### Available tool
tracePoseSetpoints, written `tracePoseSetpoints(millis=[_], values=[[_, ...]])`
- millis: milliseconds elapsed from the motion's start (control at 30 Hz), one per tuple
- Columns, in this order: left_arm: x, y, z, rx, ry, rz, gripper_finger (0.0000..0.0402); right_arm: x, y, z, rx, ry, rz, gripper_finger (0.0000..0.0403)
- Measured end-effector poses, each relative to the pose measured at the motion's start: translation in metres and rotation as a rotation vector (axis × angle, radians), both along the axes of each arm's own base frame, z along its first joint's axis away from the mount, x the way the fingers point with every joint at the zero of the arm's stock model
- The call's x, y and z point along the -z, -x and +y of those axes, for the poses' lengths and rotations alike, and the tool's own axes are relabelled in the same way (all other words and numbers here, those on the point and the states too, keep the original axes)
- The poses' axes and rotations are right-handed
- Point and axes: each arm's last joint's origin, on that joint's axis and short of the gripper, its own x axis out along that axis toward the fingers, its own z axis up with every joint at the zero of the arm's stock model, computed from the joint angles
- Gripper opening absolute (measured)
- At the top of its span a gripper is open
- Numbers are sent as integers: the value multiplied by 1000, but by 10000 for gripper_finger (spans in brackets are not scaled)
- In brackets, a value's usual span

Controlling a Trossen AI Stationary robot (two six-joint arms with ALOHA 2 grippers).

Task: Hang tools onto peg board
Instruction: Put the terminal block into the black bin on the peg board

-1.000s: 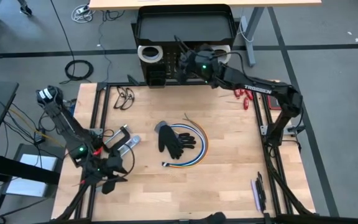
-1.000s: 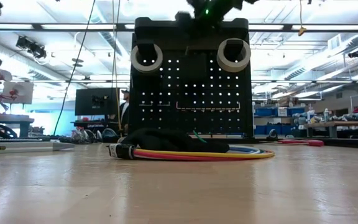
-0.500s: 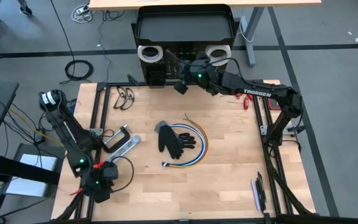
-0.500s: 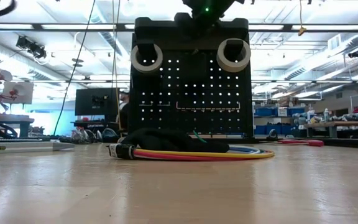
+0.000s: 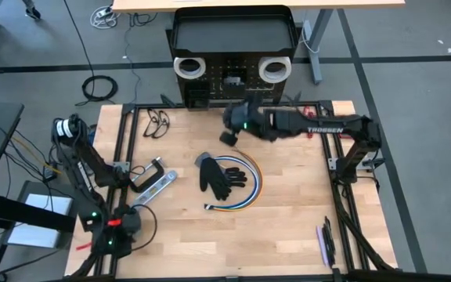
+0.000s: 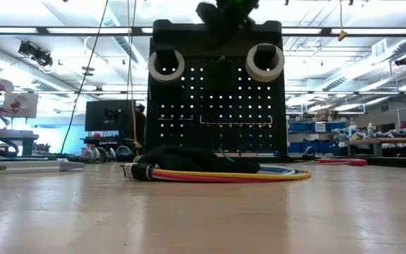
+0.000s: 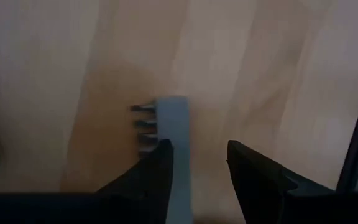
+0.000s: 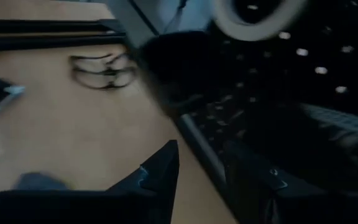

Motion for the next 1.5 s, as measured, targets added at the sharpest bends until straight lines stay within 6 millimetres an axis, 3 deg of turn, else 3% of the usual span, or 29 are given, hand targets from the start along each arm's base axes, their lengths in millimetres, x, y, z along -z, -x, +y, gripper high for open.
tracePoseSetpoints(millis=[233, 333, 467, 667, 767, 867, 1067, 1200, 1333, 1500], values=[[10, -8, -1, -10, -113, -118, 159, -2, -5, 79, -134, -1, -64, 137], [13, -25, 10, -25, -250, -272, 144, -4, -5, 105, -200, -9, -102, 136], [11, -53, 22, -56, -393, -430, 118, -8, -5, 126, -251, -15, -150, 136], [-20, -86, 17, 76, -461, -542, 103, -8, -3, 136, -274, -8, -152, 135], [-37, -87, 17, 135, -495, -534, 102, 2, -5, 137, -277, -12, -180, 135], [-43, -78, 27, 178, -485, -439, 102, 20, -7, 140, -294, -24, -202, 135], [-17, -54, 54, 204, -478, -183, 102, 72, -4, 142, -315, -129, -301, 135], [10, -50, 58, 179, -384, -188, 101, 97, 5, 146, -313, -180, -330, 135], [18, -65, 51, 135, -275, -354, 101, 108, 9, 154, -348, -173, -320, 134], [7, -103, 51, 79, -272, -564, 101, 136, -7, 170, -443, -104, -312, 140]])
